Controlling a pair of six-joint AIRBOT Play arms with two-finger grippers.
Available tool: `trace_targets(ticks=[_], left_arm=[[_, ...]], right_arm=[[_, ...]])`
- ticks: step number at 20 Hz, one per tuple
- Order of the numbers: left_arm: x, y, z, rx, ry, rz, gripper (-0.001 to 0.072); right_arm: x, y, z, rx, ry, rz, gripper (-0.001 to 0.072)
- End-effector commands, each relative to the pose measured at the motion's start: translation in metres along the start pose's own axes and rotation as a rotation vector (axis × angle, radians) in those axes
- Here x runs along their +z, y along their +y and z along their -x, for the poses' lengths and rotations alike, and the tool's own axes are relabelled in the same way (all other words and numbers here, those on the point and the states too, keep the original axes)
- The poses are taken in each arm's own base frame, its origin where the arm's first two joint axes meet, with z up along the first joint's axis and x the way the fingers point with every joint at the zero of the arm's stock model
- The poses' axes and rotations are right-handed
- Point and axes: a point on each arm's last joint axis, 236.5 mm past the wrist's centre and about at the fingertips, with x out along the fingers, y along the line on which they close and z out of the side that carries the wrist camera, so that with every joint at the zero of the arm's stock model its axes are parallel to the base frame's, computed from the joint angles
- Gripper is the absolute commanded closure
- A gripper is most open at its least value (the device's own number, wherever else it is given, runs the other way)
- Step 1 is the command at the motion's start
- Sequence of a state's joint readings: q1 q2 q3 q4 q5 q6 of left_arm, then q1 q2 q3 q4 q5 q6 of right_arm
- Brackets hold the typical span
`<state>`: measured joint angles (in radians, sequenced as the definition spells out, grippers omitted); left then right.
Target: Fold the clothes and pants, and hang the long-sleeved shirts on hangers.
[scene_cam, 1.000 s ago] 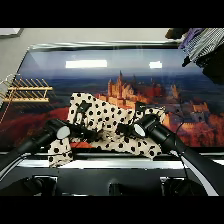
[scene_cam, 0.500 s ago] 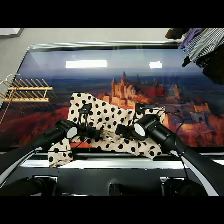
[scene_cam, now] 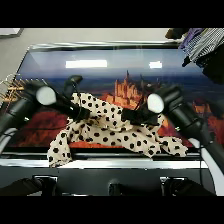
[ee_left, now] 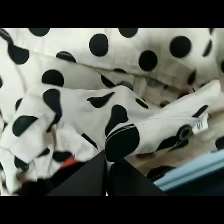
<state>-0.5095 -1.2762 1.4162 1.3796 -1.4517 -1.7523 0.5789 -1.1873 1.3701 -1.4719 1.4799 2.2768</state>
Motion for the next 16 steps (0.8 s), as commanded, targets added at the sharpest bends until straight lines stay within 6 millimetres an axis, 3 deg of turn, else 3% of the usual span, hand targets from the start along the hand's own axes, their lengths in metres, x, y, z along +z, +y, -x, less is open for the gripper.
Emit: trace_targets(ticks=[1,4,8,11,14,16], left_arm=[[-0.025,-0.008,0.071,0.005,0.081,-0.024,0.0683],[-0.034,-0.034,0.102,-0.089,0.068,0.027,0.0683],[-0.049,-0.075,0.135,-0.257,0.058,0.077,0.0682],[-0.047,-0.082,0.151,-0.282,0.020,0.102,0.0683],[-0.034,-0.043,0.126,-0.113,-0.001,0.156,0.0684],[-0.023,-0.027,0.091,-0.066,-0.009,0.189,0.0683]], right_arm=[[-0.008,0.006,0.064,0.024,0.012,0.057,0.0683],[-0.018,0.011,0.109,0.075,-0.012,0.051,0.0683],[-0.034,0.021,0.151,0.169,-0.027,0.027,0.0683],[-0.030,0.027,0.171,0.213,-0.078,0.010,0.0684],[0.002,0.000,0.158,0.064,-0.173,0.069,0.0683],[0.022,-0.018,0.131,-0.055,-0.195,0.156,0.0684]])
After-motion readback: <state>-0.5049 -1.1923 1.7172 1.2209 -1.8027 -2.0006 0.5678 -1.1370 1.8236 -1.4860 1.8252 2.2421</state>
